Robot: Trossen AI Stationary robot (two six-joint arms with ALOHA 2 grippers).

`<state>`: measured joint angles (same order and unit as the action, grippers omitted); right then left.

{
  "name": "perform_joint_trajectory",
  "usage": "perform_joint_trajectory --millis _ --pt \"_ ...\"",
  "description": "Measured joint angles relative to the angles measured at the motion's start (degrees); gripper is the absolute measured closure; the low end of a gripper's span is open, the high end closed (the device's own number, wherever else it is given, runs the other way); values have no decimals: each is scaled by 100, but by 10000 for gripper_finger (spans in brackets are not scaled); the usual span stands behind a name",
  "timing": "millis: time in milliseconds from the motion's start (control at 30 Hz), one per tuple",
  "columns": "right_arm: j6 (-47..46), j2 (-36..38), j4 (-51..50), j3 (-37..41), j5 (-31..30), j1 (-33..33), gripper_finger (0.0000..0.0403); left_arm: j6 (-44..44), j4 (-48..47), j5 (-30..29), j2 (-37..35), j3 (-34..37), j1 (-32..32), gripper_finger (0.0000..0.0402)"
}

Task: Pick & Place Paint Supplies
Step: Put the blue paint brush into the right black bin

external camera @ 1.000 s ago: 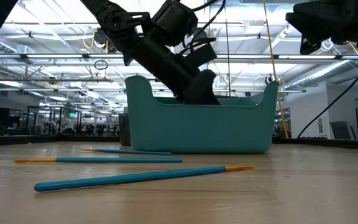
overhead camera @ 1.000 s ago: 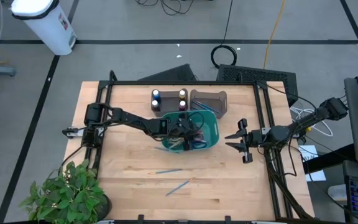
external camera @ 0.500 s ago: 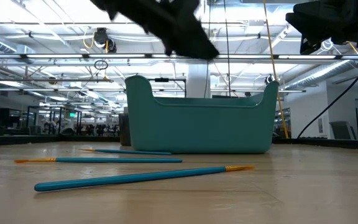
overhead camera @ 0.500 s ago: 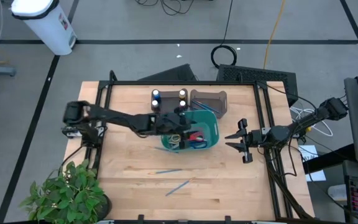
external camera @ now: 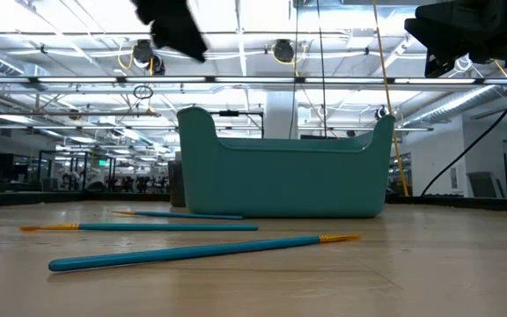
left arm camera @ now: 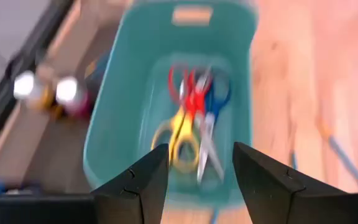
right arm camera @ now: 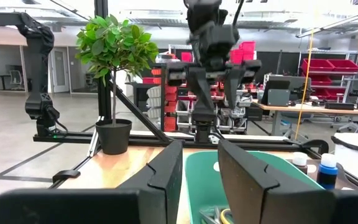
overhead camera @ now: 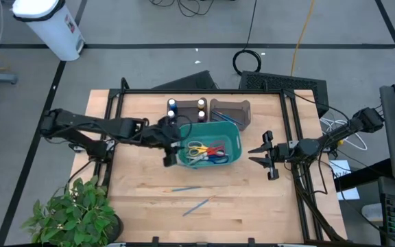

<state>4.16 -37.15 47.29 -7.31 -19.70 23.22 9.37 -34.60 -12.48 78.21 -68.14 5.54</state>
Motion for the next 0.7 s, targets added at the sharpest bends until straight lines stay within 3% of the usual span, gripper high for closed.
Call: perform_joint_trajectory --millis 133,267,467,700 --pt "-2 0 0 0 0 0 310 534 -844 -100 34 46 98 215" --pt "-2 0 0 0 2 0 310 749 -965 -106 59 448 175 215" --pt "-2 -2 0 0 4 0 310 855 -631 -154 57 1447 176 215" --pt "-2 0 1 0 4 0 310 1104 722 -48 59 2741 151 215"
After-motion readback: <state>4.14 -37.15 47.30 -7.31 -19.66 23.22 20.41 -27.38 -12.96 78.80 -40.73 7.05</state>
